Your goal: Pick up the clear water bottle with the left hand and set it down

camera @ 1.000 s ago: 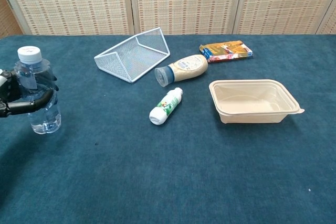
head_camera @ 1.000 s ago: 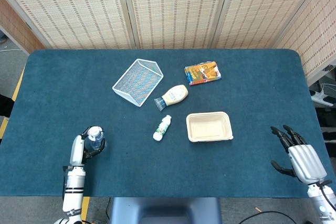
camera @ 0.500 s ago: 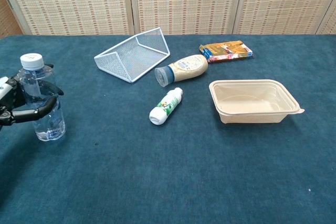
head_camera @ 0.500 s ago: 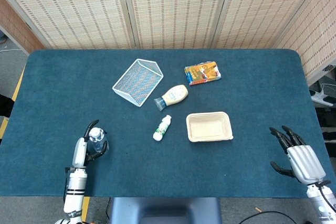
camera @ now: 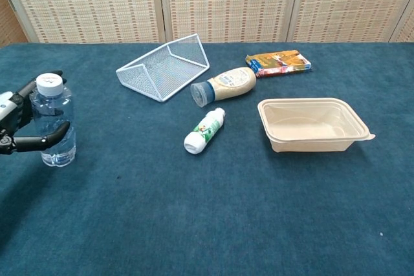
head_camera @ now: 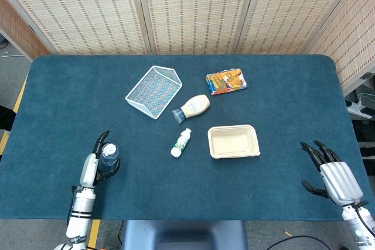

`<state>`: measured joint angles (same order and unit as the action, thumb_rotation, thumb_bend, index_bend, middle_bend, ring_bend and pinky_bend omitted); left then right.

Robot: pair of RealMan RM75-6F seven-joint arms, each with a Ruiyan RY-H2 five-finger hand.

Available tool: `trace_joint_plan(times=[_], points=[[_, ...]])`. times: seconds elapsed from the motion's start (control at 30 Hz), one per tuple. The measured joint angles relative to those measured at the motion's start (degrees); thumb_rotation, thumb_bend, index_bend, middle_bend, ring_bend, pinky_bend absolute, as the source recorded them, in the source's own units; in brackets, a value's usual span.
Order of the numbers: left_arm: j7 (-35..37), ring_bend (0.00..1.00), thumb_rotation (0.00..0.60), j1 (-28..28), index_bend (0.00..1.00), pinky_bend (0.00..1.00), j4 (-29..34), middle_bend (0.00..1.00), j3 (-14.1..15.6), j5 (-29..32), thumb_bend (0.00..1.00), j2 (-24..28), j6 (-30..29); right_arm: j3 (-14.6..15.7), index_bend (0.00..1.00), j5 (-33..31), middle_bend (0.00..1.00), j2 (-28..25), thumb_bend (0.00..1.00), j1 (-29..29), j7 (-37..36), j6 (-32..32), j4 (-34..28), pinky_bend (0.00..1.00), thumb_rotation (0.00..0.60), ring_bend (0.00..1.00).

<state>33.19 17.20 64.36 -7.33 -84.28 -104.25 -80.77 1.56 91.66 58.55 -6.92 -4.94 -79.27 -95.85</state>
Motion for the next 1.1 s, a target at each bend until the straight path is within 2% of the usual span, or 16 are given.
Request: trace_joint_plan(times=[0.3, 0.57, 0.83, 0.97, 1.1], points=[[-8.0, 0.0, 0.6, 1.4, 0.0, 0.17, 4.4, 0.0, -0.8, -2.1, 0.4, 5.6, -1.1, 0.2, 0.0, 0.1, 0.16, 0.0, 0.16, -0.1, 0.0, 0.3, 0.0, 0.15, 0.6, 0.0], [-18.8, 0.0, 0.6, 1.3, 0.0, 0.16, 13.0, 0.0, 0.1, -3.1, 0.41, 13.3, -0.9, 0.1, 0.0, 0.0, 0.16, 0.4, 0.16, -0.2, 0.3, 0.4, 0.2, 0.15, 0.6, 0.0], [-31.2, 0.0, 0.6, -0.5, 0.0, 0.16, 21.5, 0.0, 3.5, -6.6, 0.4, 24.8, -2.3, 0.1, 0.0, 0.2, 0.16, 0.4, 0.16, -0.2, 0.6, 0.3, 0.1, 0.15, 0.6, 0.0], [-35.6, 0.0, 0.6, -2.7, 0.0, 0.16, 22.0, 0.0, 6.3, -7.4, 0.4, 29.8, -2.8, 0.0, 0.0, -0.3, 0.16, 0.7, 0.16, -0.3, 1.0, 0.6, 0.2, 0.15, 0.6, 0.0], [-36.3, 0.0, 0.6, -4.3, 0.02, 0.16, 19.5, 0.01, 7.3, -7.0, 0.4, 31.0, -3.4, 0.0, 0.0, -0.4, 0.16, 1.0, 0.16, -0.2, 1.8, 0.5, 0.1, 0.15, 0.6, 0.0]])
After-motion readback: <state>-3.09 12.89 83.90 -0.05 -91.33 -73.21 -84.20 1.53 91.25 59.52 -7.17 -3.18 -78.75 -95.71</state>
